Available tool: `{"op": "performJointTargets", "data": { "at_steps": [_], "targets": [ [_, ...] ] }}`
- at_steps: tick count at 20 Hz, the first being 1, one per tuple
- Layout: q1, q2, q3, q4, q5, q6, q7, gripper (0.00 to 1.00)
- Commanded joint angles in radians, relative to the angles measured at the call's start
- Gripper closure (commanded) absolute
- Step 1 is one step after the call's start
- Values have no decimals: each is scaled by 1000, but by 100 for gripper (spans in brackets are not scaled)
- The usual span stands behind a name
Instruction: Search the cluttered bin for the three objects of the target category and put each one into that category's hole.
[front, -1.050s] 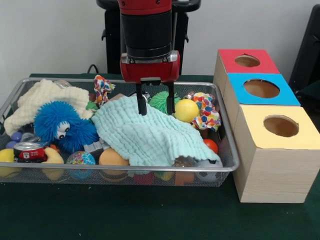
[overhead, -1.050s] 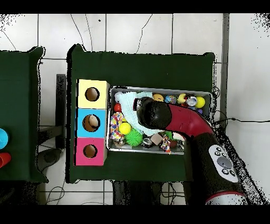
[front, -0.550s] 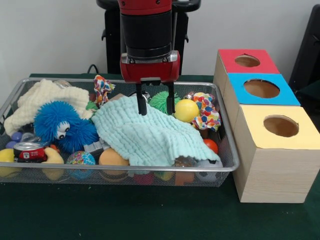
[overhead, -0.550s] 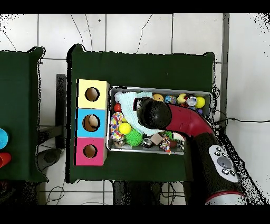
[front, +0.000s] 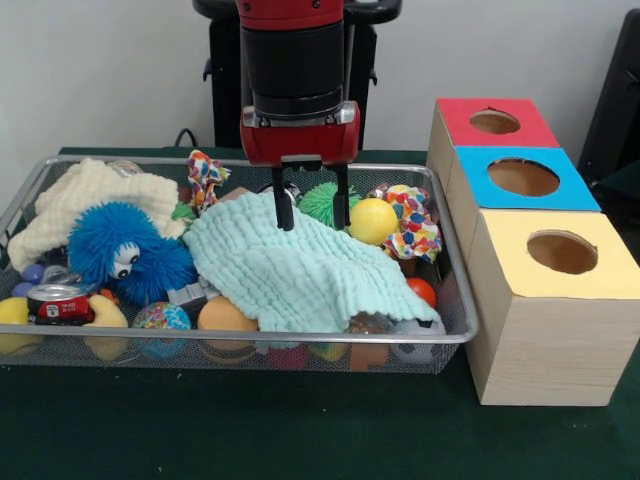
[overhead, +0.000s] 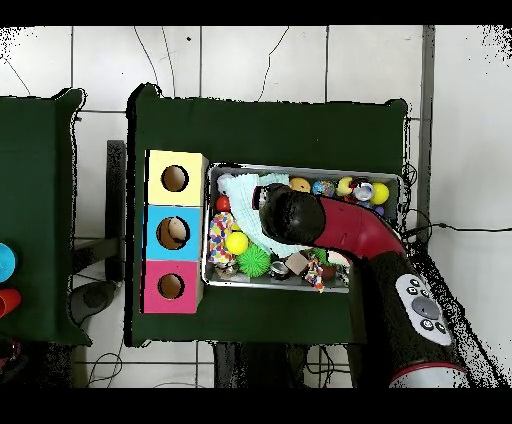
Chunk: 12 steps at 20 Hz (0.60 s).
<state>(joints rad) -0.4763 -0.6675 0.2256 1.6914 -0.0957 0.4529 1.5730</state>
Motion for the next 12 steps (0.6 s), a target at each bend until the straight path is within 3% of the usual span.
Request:
{"op": "performJointTargets", "data": {
  "at_steps": [1,12],
  "targets": [
    [-11,17,74,21,-11,3,54,0],
    [-104,-55,108,45,-34,90,-58,0]
  ]
}}
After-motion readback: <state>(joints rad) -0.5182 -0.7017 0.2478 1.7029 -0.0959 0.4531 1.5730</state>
